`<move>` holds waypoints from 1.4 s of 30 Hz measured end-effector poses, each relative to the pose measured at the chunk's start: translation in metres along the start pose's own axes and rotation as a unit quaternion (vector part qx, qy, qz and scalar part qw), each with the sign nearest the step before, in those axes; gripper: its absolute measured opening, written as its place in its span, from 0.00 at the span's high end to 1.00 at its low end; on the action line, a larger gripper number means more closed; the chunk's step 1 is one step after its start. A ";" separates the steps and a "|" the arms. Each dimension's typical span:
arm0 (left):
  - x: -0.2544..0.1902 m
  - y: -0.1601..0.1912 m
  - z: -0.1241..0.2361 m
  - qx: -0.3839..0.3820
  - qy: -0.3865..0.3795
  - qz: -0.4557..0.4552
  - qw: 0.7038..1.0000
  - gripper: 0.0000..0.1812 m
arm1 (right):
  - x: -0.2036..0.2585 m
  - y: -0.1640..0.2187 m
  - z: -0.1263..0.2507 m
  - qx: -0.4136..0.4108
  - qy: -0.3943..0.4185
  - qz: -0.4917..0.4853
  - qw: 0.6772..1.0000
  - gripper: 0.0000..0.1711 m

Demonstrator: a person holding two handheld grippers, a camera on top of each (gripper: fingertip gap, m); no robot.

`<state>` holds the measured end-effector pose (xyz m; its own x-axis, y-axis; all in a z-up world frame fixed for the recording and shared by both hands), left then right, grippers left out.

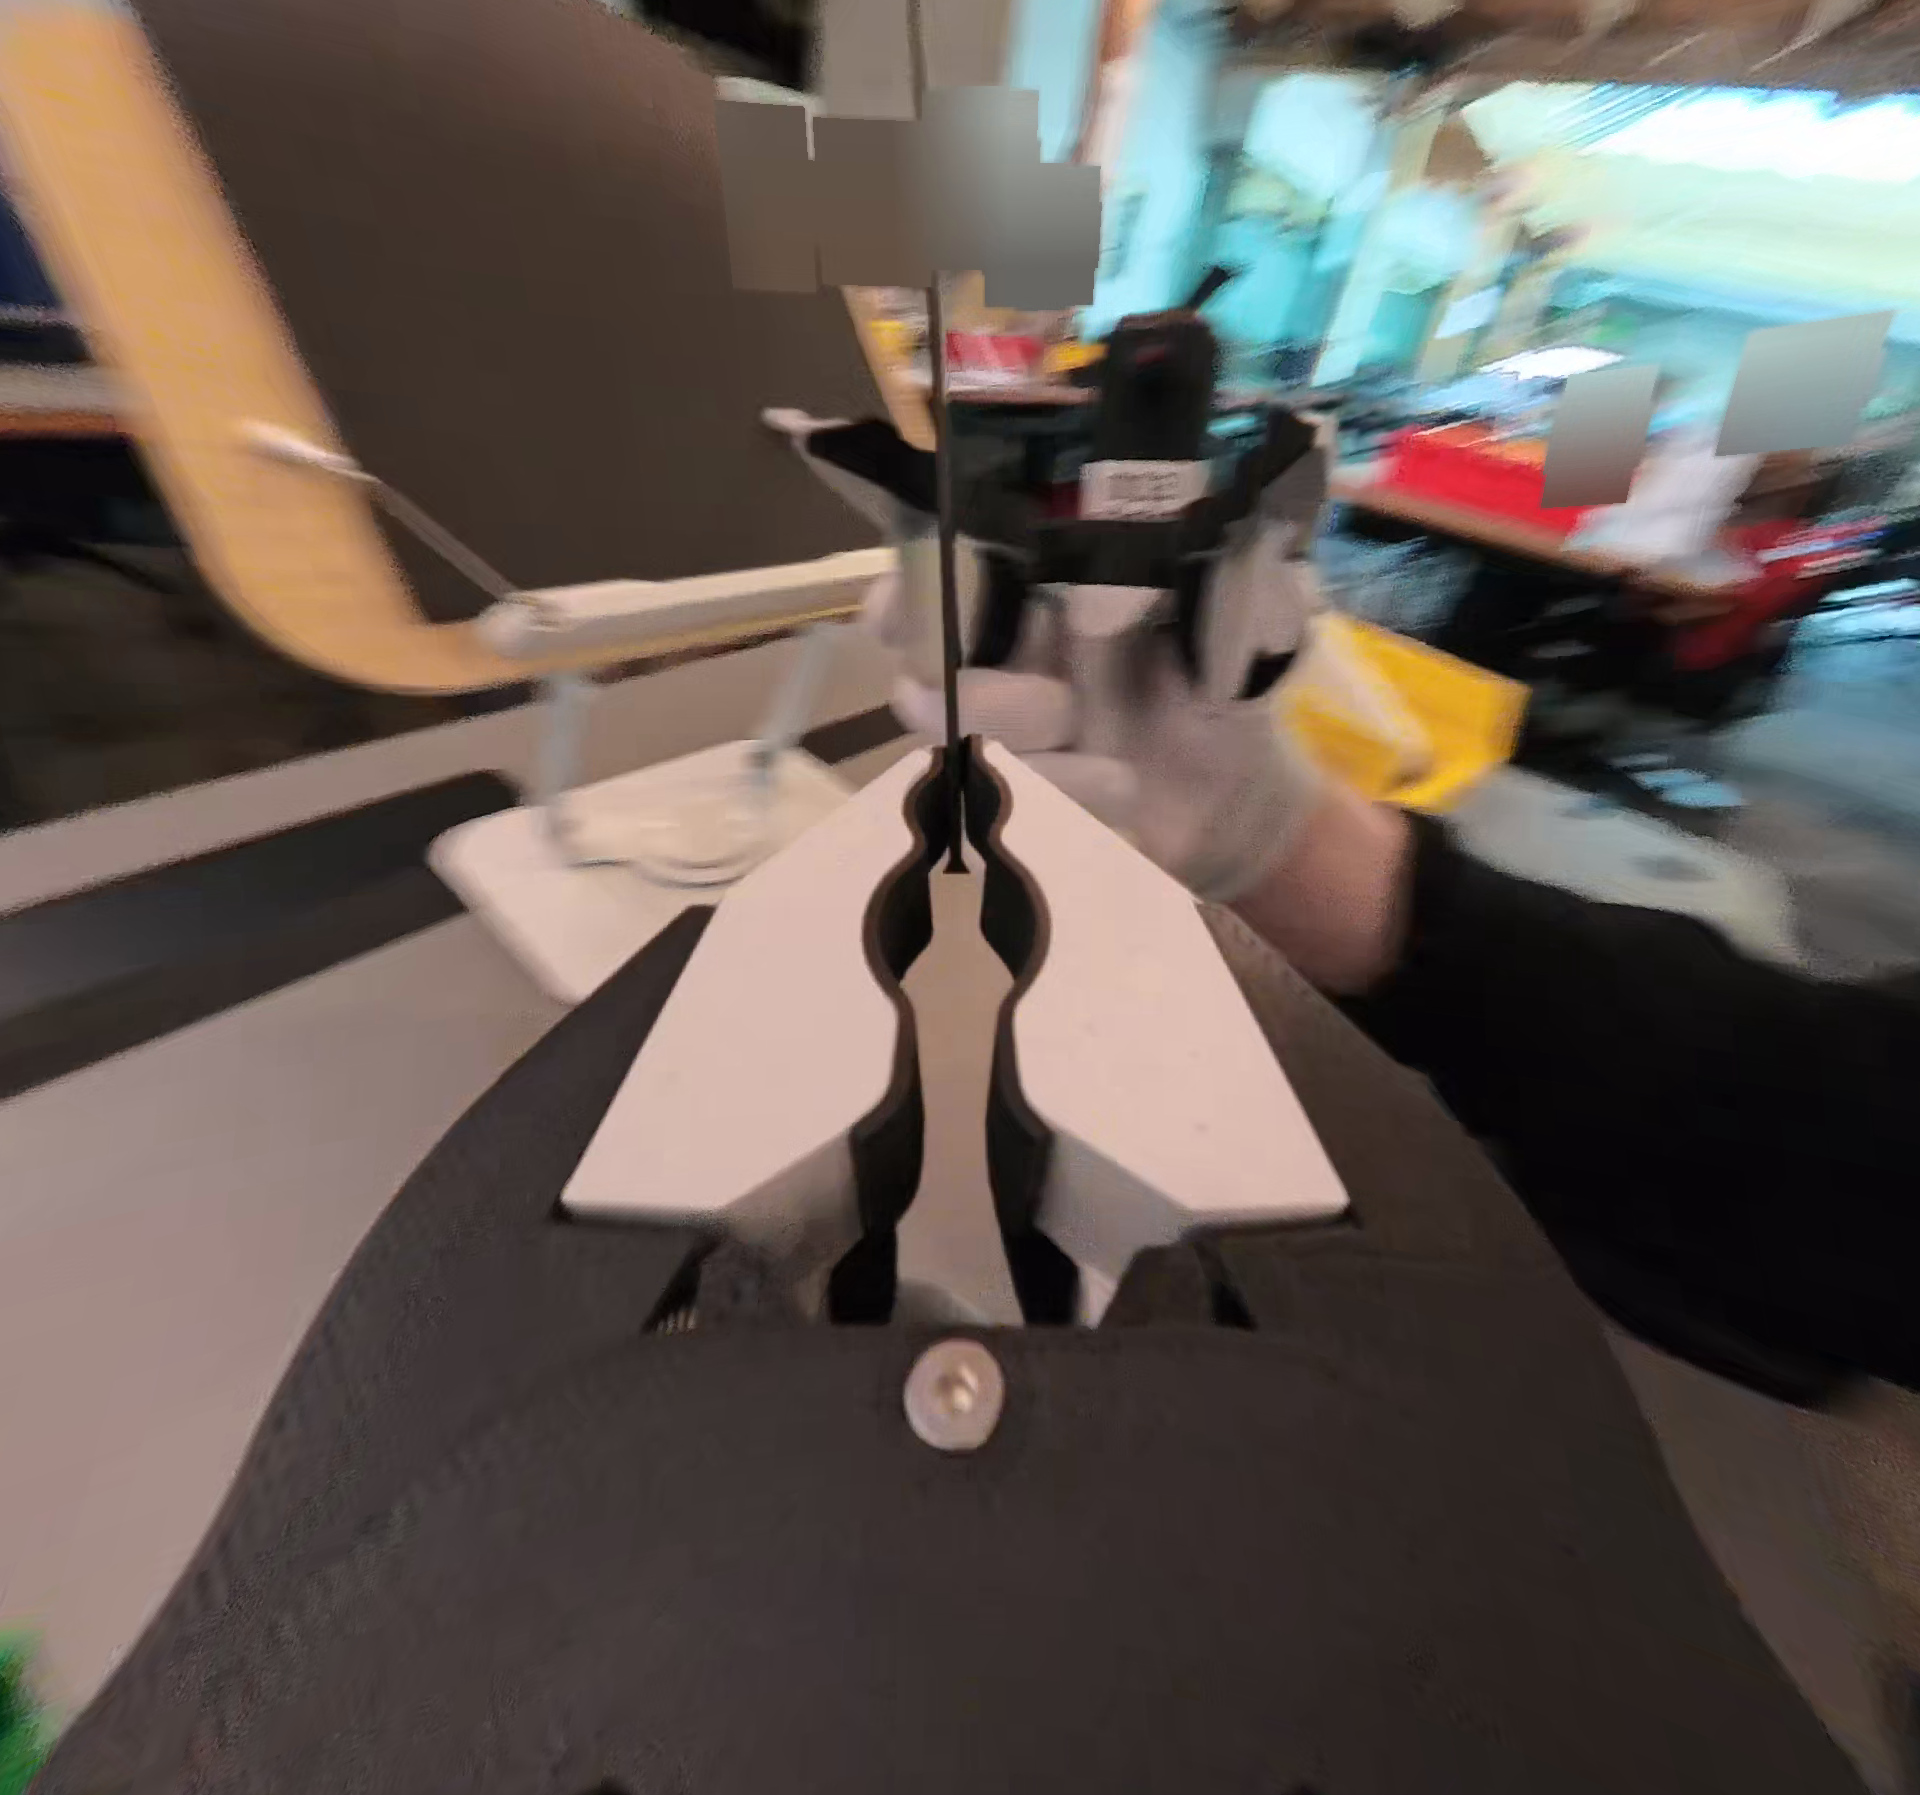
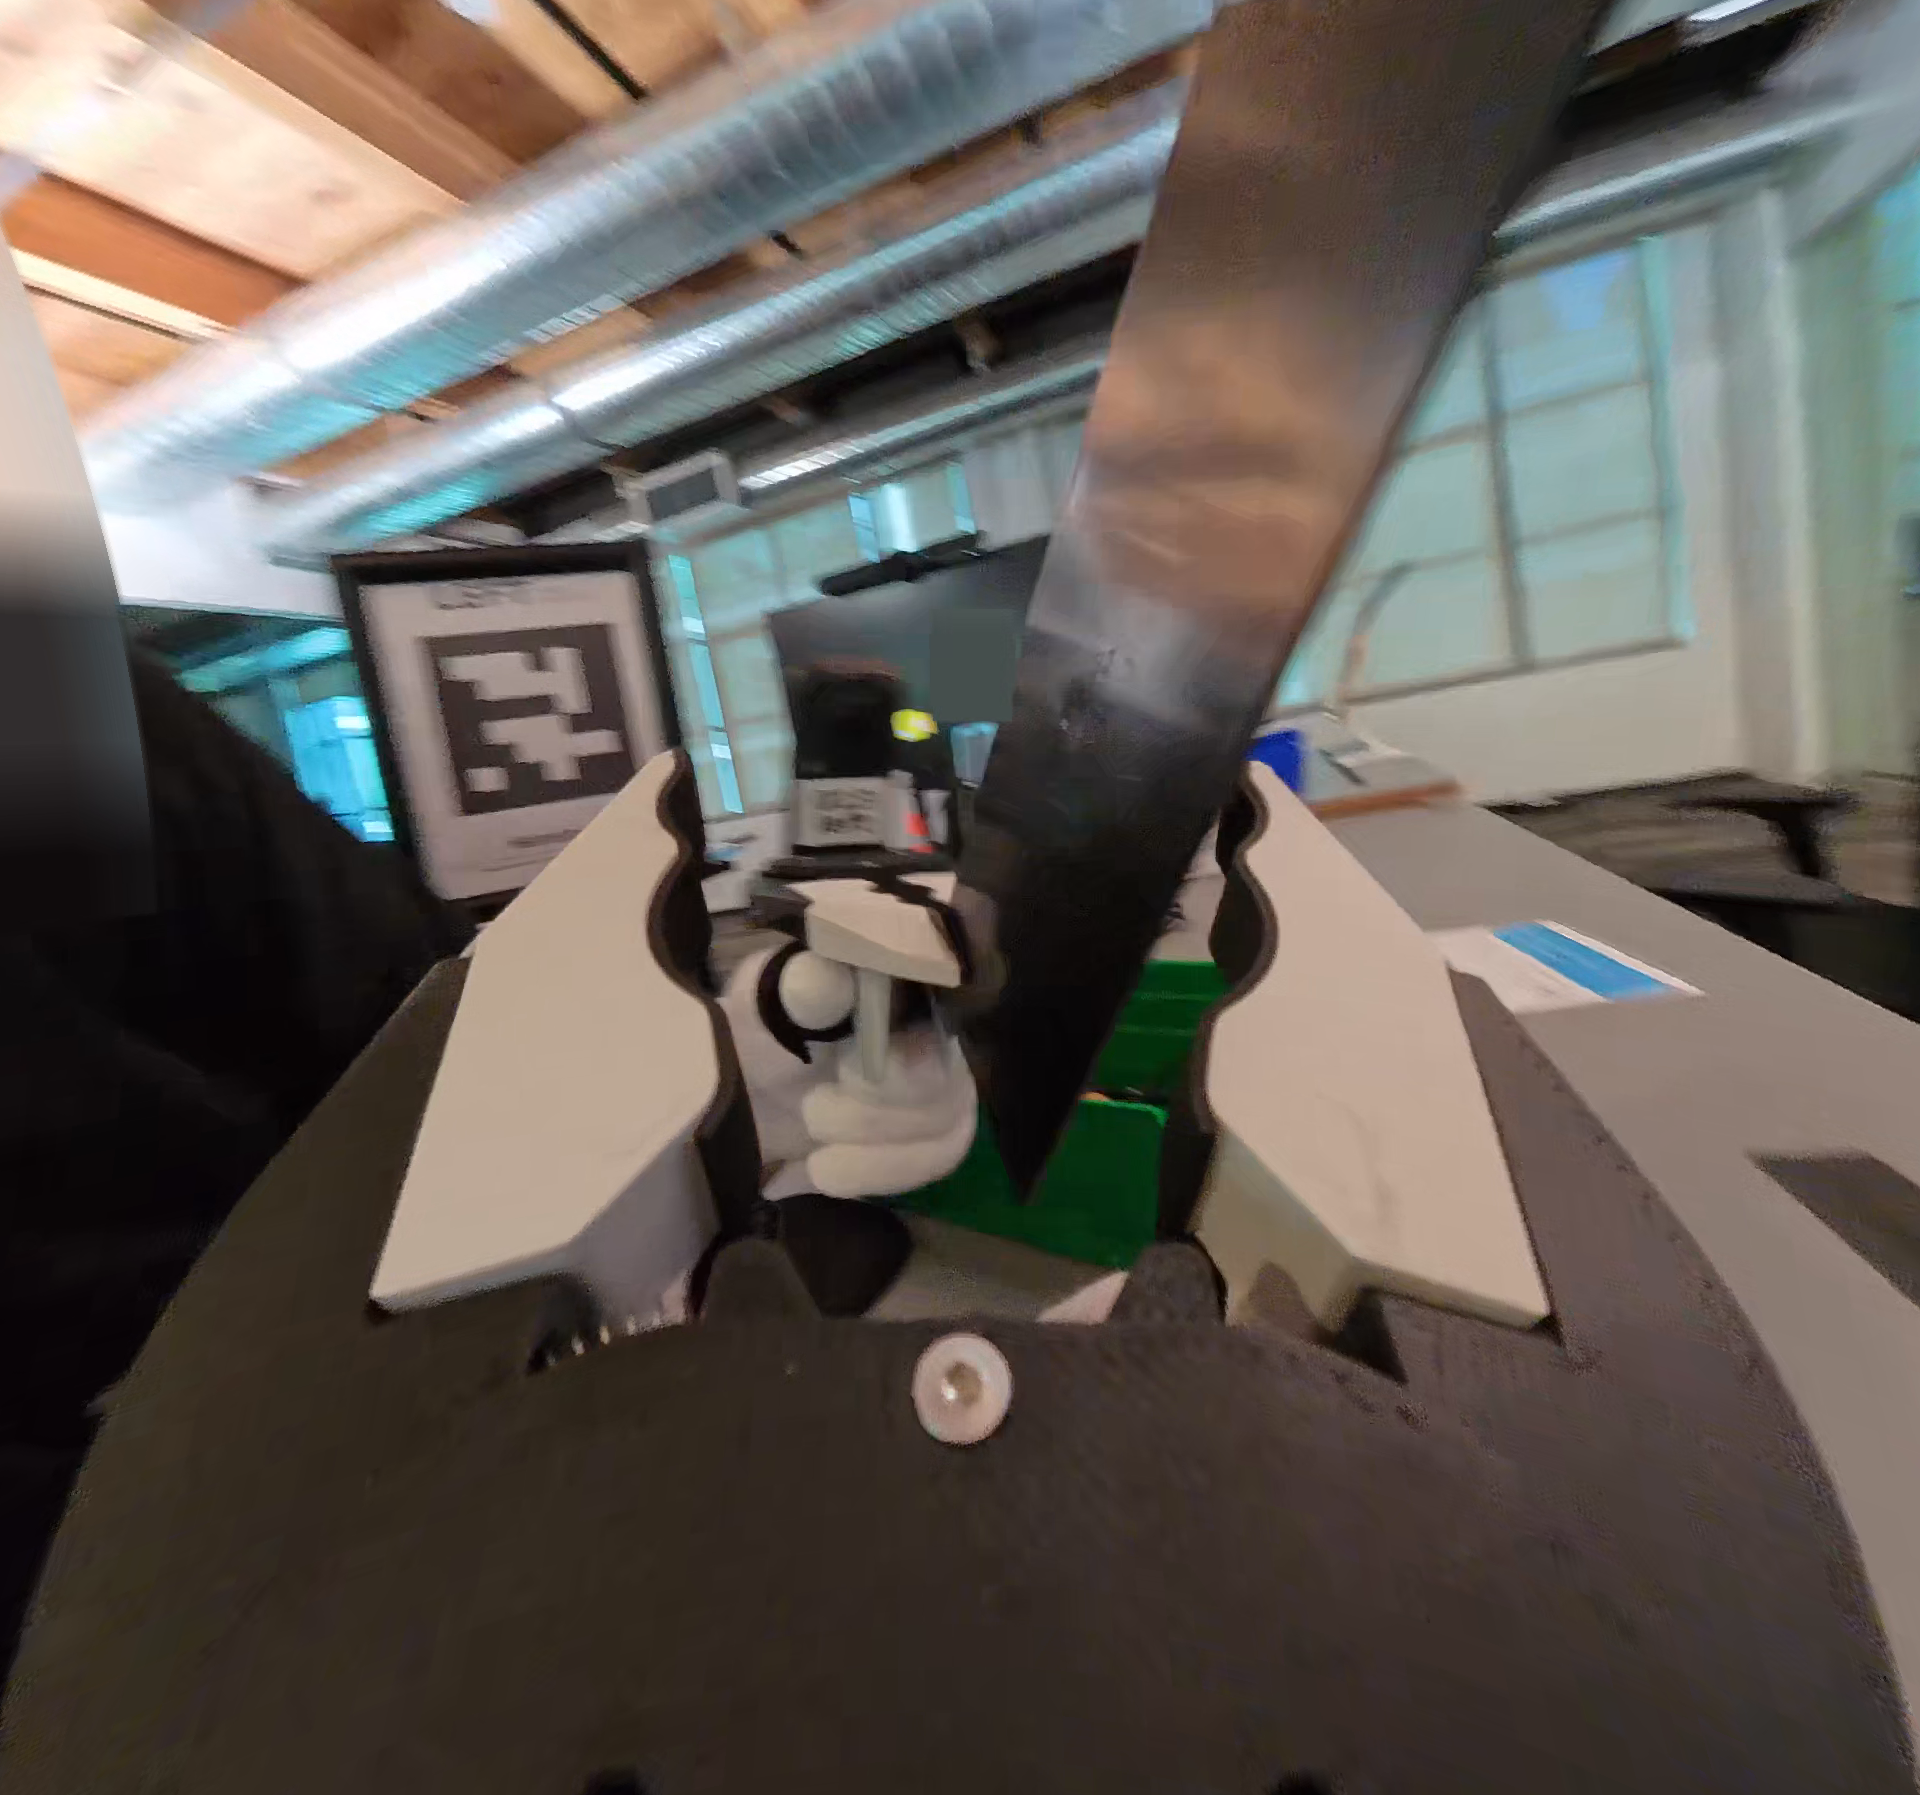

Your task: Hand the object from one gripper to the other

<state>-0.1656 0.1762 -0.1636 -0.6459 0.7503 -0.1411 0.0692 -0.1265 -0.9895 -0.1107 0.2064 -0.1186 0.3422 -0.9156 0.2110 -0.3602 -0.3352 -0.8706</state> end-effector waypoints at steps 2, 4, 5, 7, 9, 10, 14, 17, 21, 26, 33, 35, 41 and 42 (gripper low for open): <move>0.017 0.000 0.003 0.030 -0.093 -0.085 0.992 1.00 | -0.018 0.005 -0.004 0.024 0.066 -0.007 0.997 0.37; 0.023 0.001 0.003 0.061 -0.162 -0.172 0.970 1.00 | -0.033 0.013 -0.009 0.046 0.124 -0.005 0.991 0.35; 0.024 0.004 0.000 0.083 -0.192 -0.222 0.952 1.00 | -0.039 0.017 -0.012 0.052 0.150 -0.005 0.987 0.32; 0.020 0.006 -0.004 0.096 -0.230 -0.287 0.925 1.00 | -0.048 0.019 -0.016 0.036 0.186 -0.023 0.982 0.29; 0.017 0.008 -0.007 0.102 -0.251 -0.311 0.911 1.00 | -0.055 0.020 -0.016 0.012 0.209 -0.049 0.977 0.34; 0.015 0.007 -0.007 0.099 -0.255 -0.324 0.906 1.00 | -0.057 0.021 -0.016 0.002 0.206 -0.062 0.977 0.38; 0.007 0.009 -0.011 0.091 -0.243 -0.326 0.909 1.00 | -0.058 0.021 -0.012 -0.030 0.182 -0.090 0.979 0.47; 0.008 0.010 -0.011 0.087 -0.243 -0.319 0.912 1.00 | -0.056 0.021 -0.011 -0.028 0.171 -0.083 0.981 0.48; 0.006 0.006 -0.012 0.075 -0.252 -0.335 0.905 1.00 | -0.054 0.018 -0.012 -0.033 0.161 -0.076 0.983 0.48; 0.015 -0.001 0.002 0.020 -0.296 -0.281 0.913 0.75 | -0.043 -0.004 -0.006 -0.110 0.128 -0.067 0.983 0.48; -0.021 0.010 0.001 -0.112 0.079 0.301 0.944 0.66 | -0.002 -0.028 -0.003 -0.161 0.013 -0.005 0.987 0.49; -0.022 0.003 0.008 -0.158 0.162 0.414 0.882 0.62 | 0.016 -0.026 -0.007 -0.150 -0.056 -0.016 0.987 0.48; -0.062 0.003 0.003 -0.161 0.258 0.446 0.842 0.74 | 0.057 0.004 -0.018 -0.073 -0.208 -0.051 0.974 0.48; -0.068 0.003 0.001 -0.162 0.268 0.446 0.838 0.79 | 0.062 0.010 -0.020 -0.059 -0.222 -0.055 0.972 0.48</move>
Point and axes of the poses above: each gripper's, where its closed fingertips meet, z back along the fingers, y out of its underside, x = y × z across the jaws, the point moved 2 cm from there along z, back along the fingers, and after that the axes turned 1 degree about -z, right-handed, at the moved point
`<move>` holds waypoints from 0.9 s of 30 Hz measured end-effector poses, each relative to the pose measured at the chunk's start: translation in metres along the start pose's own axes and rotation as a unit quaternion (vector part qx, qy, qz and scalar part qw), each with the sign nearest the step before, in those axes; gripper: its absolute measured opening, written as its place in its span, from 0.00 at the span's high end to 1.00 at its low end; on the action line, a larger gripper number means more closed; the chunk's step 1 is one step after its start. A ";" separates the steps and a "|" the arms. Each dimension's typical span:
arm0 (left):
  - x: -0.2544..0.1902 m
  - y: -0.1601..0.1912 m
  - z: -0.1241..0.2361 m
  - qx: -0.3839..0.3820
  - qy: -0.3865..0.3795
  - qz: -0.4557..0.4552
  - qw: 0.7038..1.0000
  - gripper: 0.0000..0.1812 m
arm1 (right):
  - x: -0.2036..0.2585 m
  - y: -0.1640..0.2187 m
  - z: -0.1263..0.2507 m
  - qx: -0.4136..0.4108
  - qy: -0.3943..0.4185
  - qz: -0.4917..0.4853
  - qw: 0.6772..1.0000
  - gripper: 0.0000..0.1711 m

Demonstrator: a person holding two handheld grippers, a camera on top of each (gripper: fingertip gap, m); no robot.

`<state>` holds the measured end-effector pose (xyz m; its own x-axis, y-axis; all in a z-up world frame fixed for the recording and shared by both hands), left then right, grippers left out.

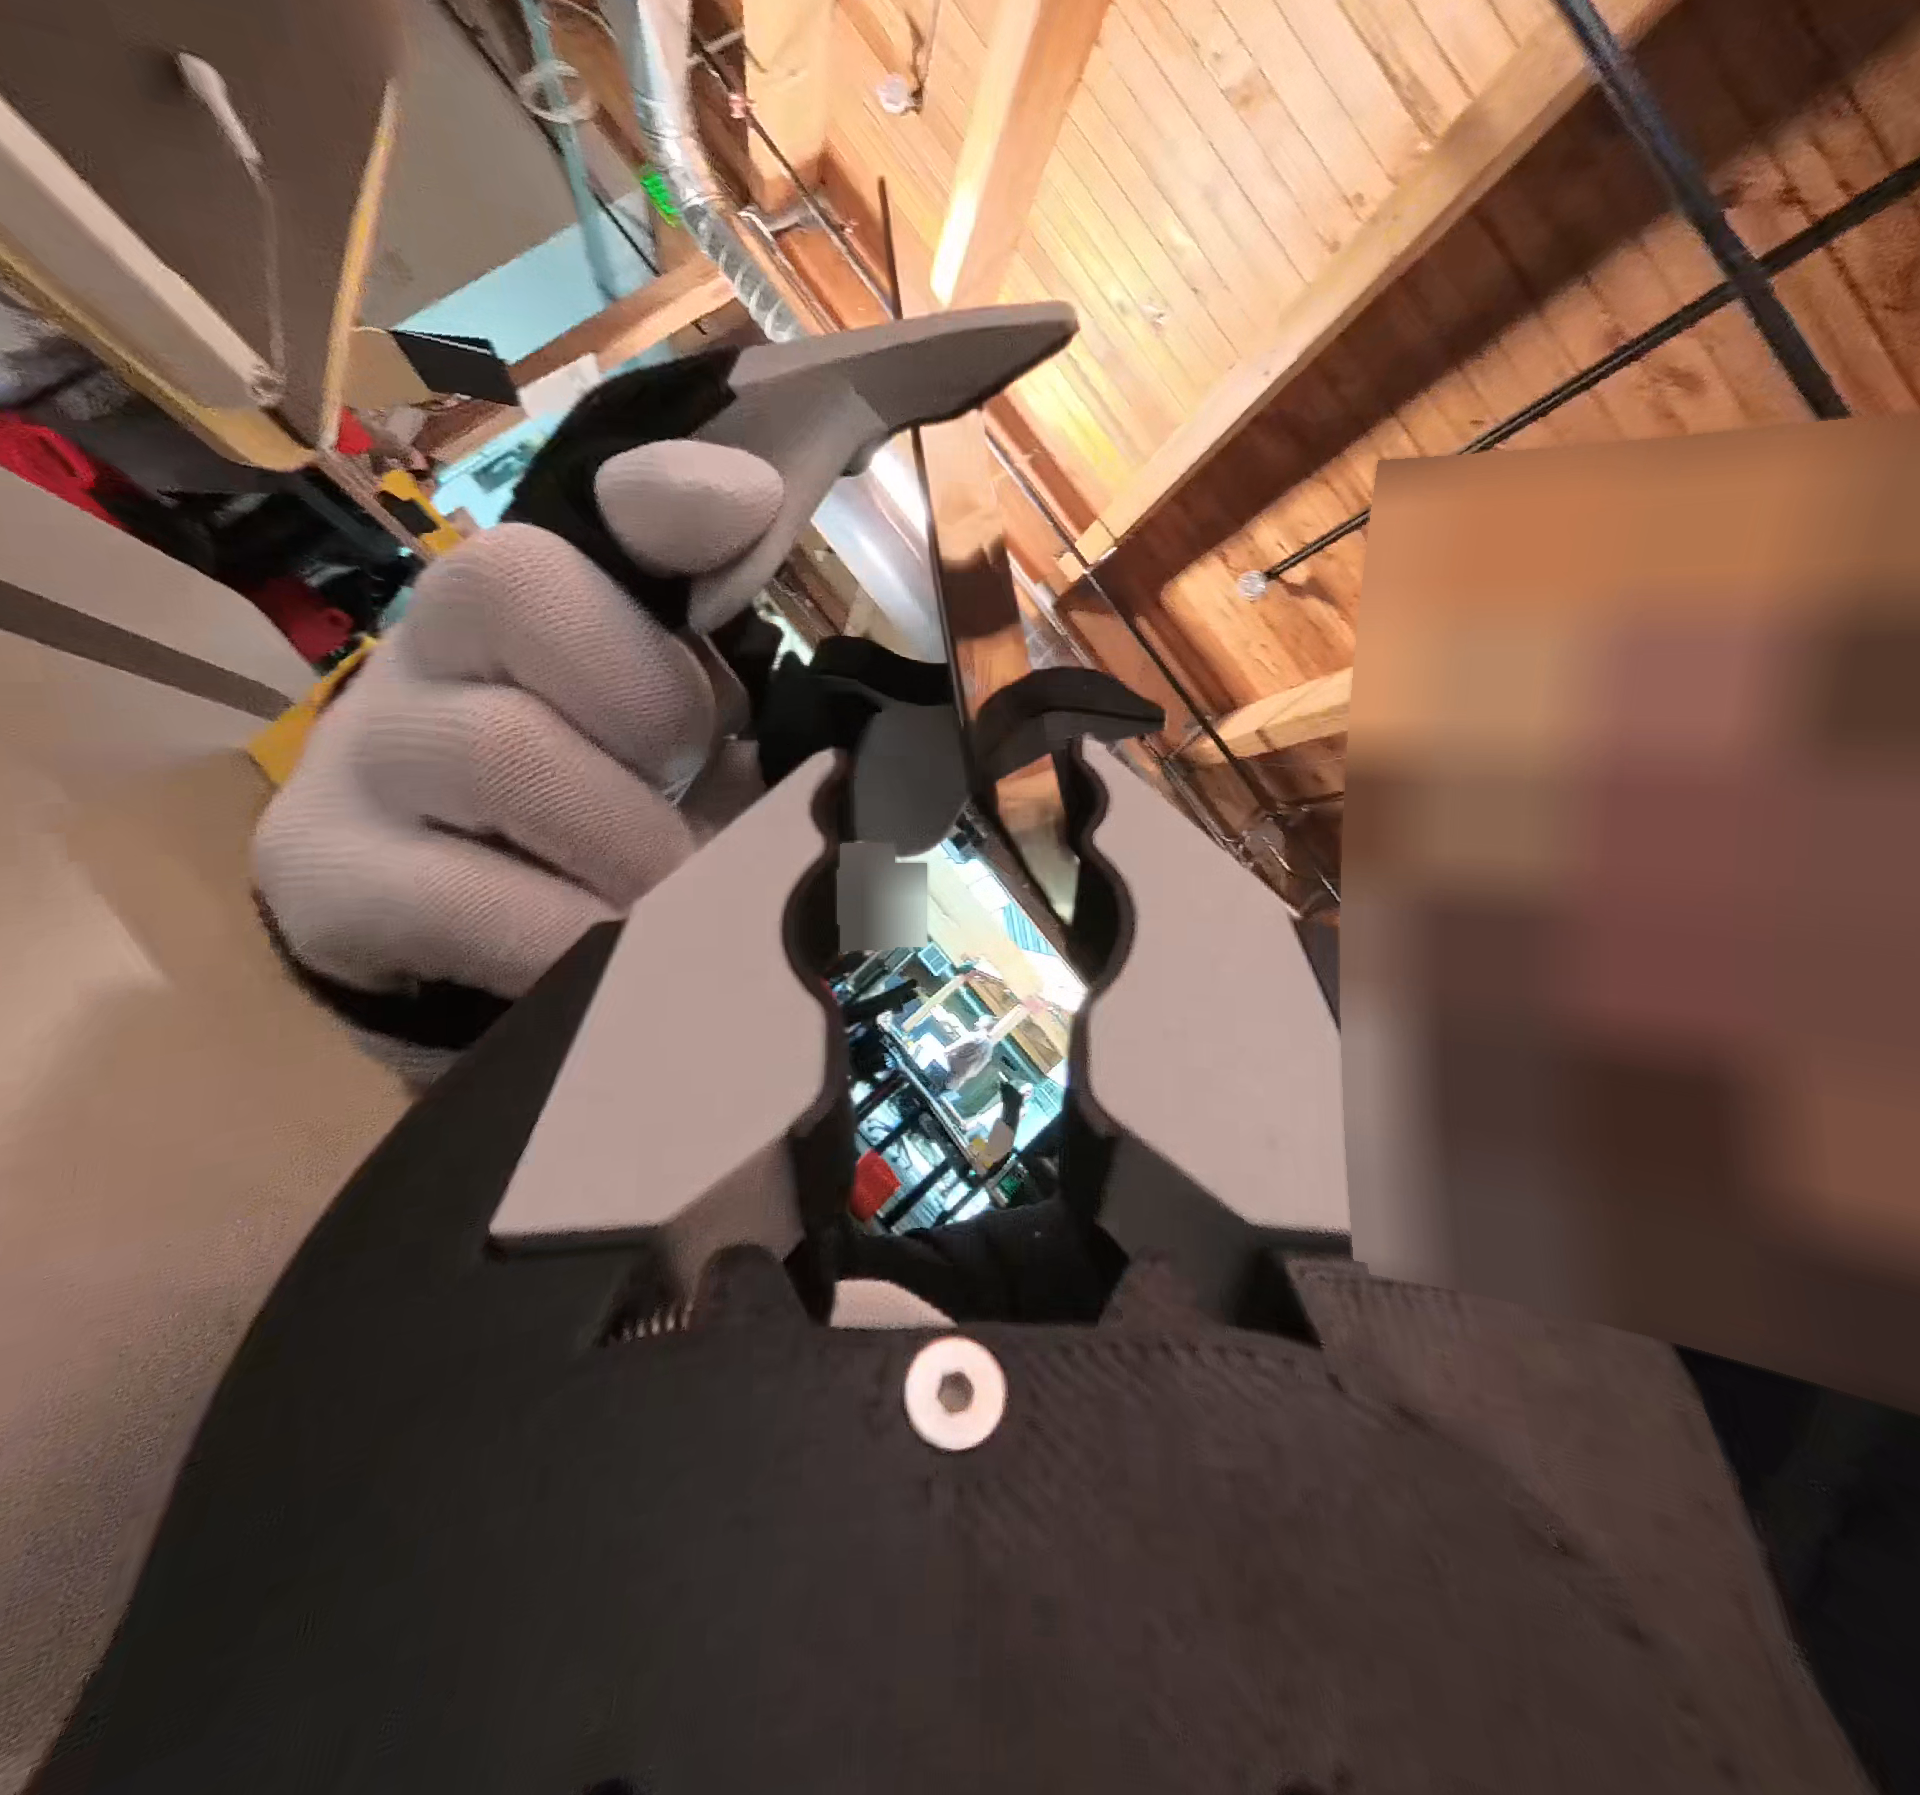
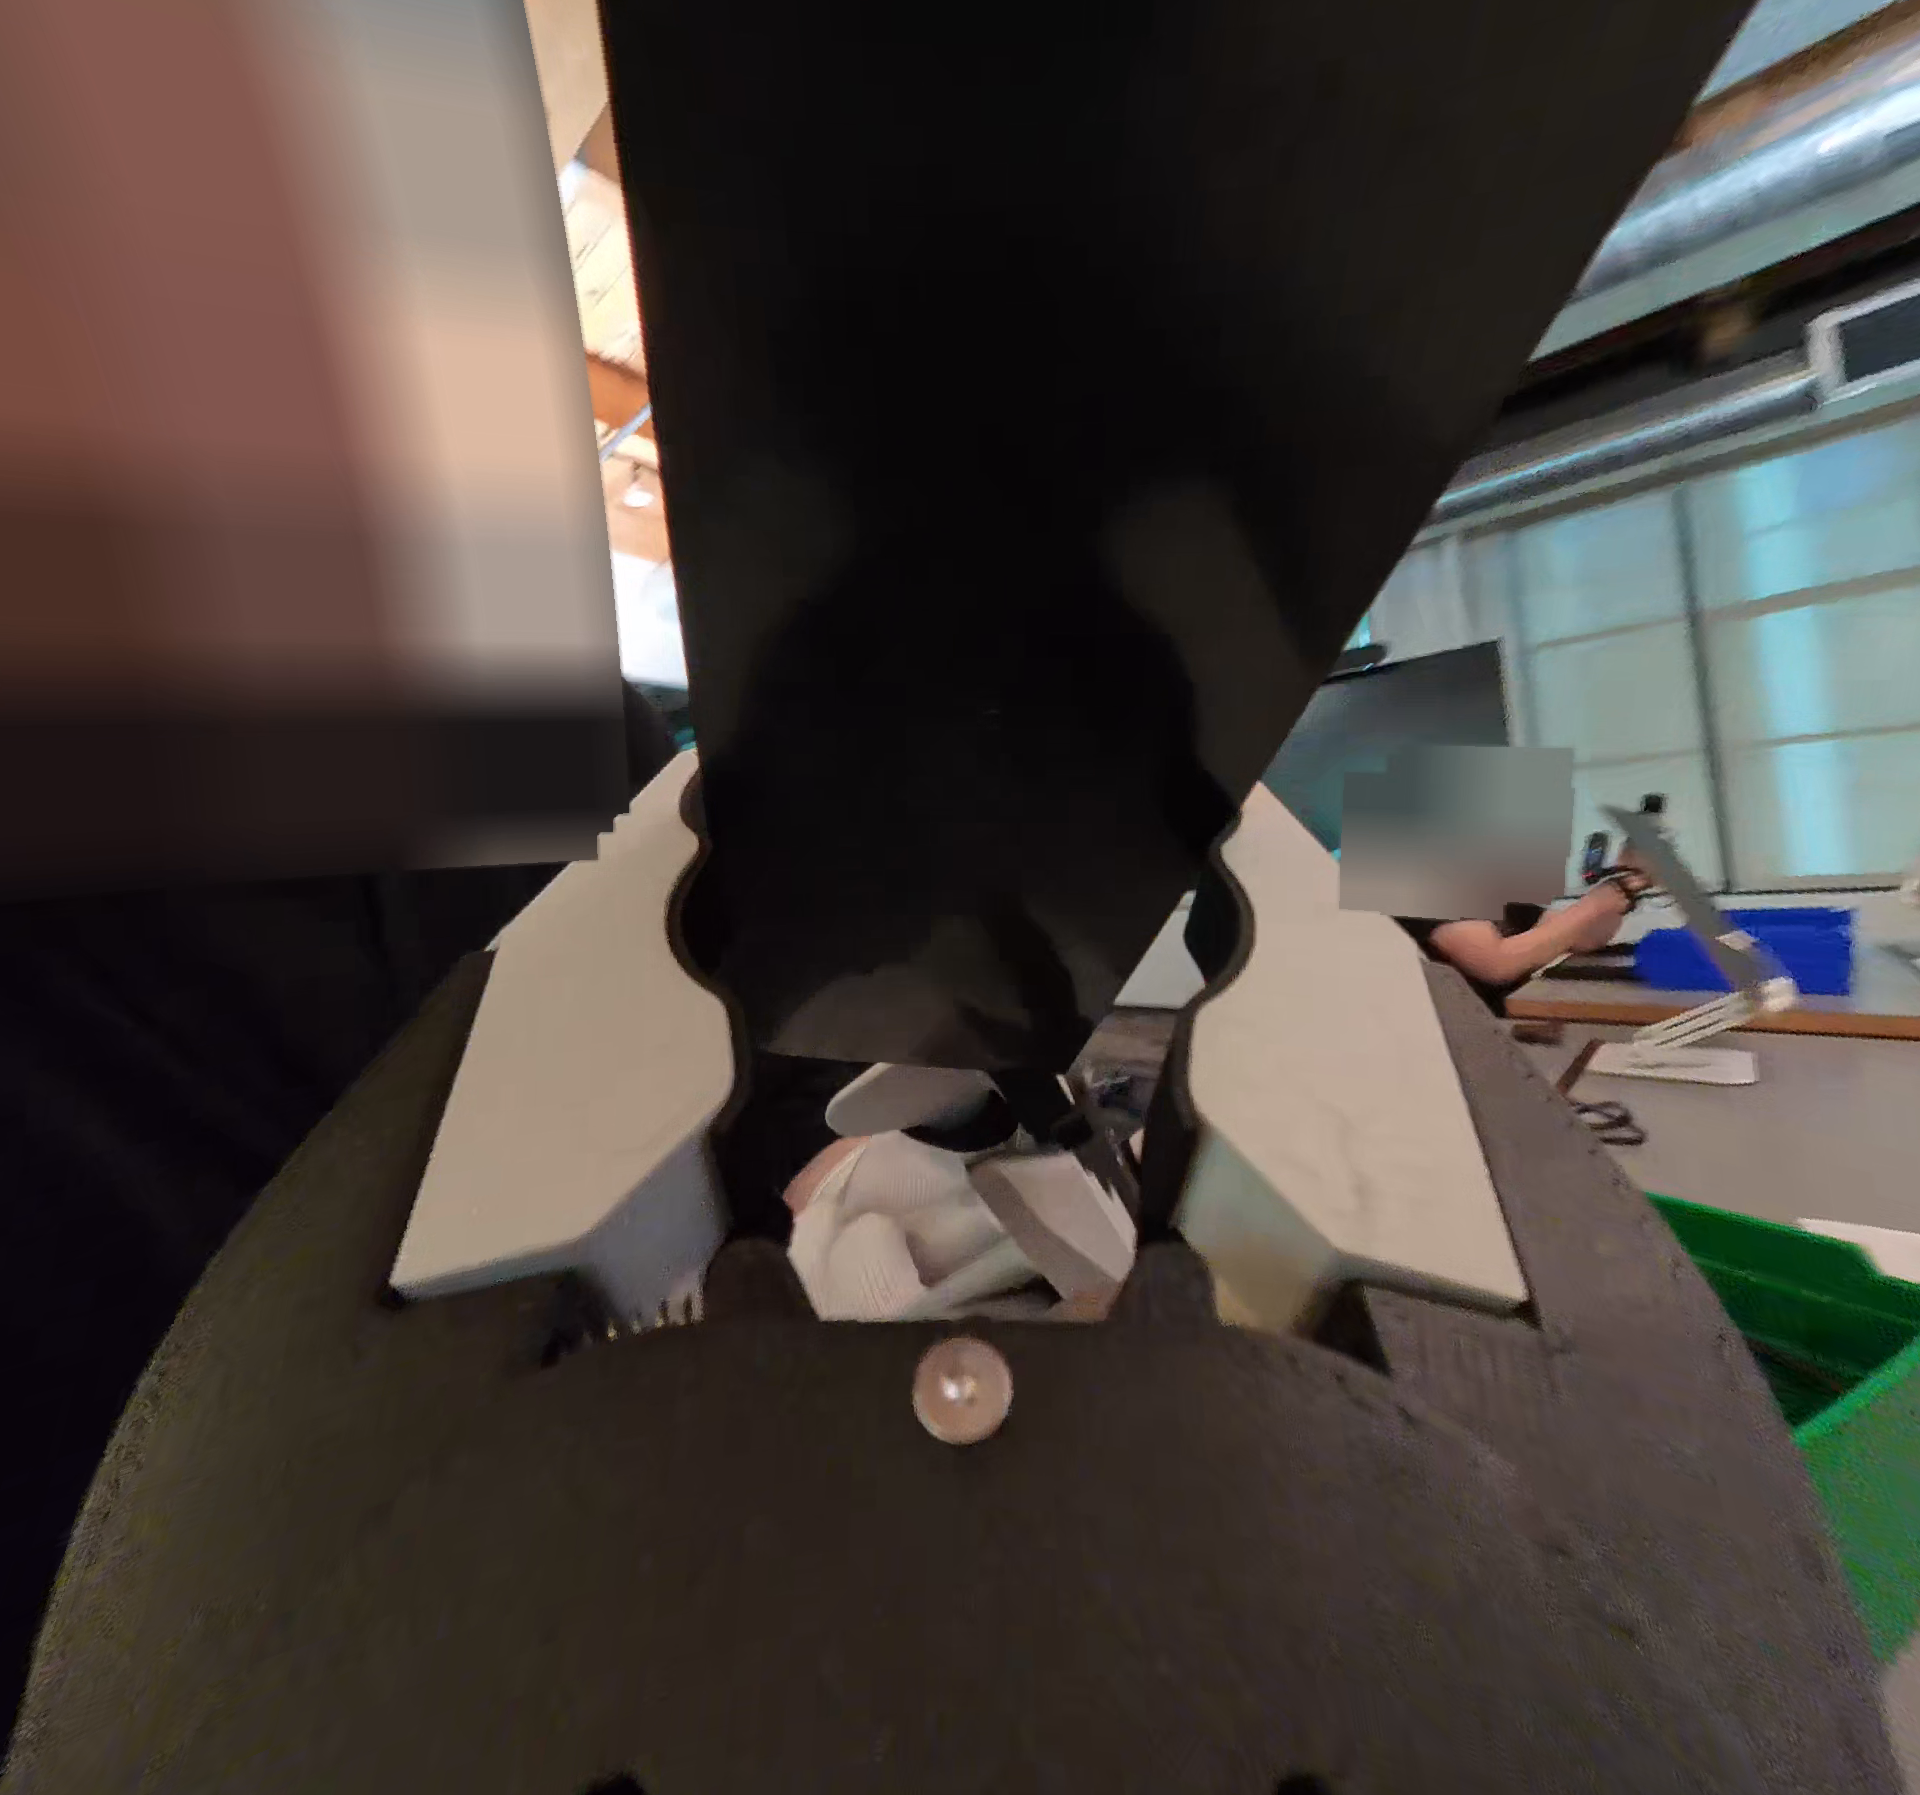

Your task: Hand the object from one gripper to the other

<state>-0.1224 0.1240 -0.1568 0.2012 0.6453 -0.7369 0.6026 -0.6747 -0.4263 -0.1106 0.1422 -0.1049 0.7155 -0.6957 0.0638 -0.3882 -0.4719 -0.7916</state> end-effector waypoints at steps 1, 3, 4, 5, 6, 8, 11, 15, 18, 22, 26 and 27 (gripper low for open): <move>-0.001 0.003 -0.002 -0.002 0.006 0.000 1.000 0.84 | 0.003 0.005 -0.002 0.012 -0.011 -0.004 1.000 0.48; -0.004 0.005 -0.003 -0.011 0.018 -0.003 1.000 0.89 | 0.005 0.012 -0.005 0.025 -0.021 -0.009 0.999 0.48; -0.008 0.004 -0.002 -0.020 0.031 -0.006 0.999 0.92 | 0.004 0.011 -0.005 0.023 -0.019 -0.011 0.999 0.48; -0.008 0.001 -0.001 -0.031 0.025 -0.016 0.999 0.94 | 0.001 0.012 -0.004 0.025 -0.009 -0.012 1.000 0.48; -0.007 -0.003 0.001 -0.040 0.009 -0.033 0.999 0.97 | -0.004 0.013 -0.002 0.028 0.007 -0.012 1.000 0.48; -0.007 -0.012 0.007 -0.052 -0.018 -0.077 0.995 0.99 | -0.016 0.008 0.004 0.019 0.052 -0.004 0.998 0.48; 0.000 -0.026 0.017 -0.044 -0.099 -0.133 0.985 1.00 | -0.035 -0.002 0.022 0.032 0.134 0.013 0.990 0.39; 0.005 -0.045 0.033 -0.024 -0.204 -0.229 0.952 1.00 | -0.047 -0.027 0.055 0.086 0.263 0.108 0.955 0.39; 0.003 -0.058 0.042 0.008 -0.270 -0.345 0.899 1.00 | -0.047 -0.039 0.070 0.175 0.347 0.192 0.901 0.40; -0.001 -0.057 0.045 0.105 -0.281 -0.464 0.833 1.00 | -0.028 -0.056 0.064 0.200 0.353 0.242 0.882 0.42; -0.009 -0.047 0.044 0.222 -0.276 -0.518 0.779 1.00 | -0.024 -0.049 0.071 0.256 0.353 0.251 0.864 0.50; -0.010 -0.043 0.044 0.249 -0.274 -0.528 0.764 1.00 | -0.023 -0.043 0.072 0.270 0.345 0.249 0.864 0.53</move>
Point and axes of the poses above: each gripper's, where its closed fingertips meet, z back along the fingers, y out of its underside, x = y × z across the jaws, the point moved 2 cm from there along z, back along the fingers, and after that the axes turned 1 degree about -z, right-handed, at the moved point
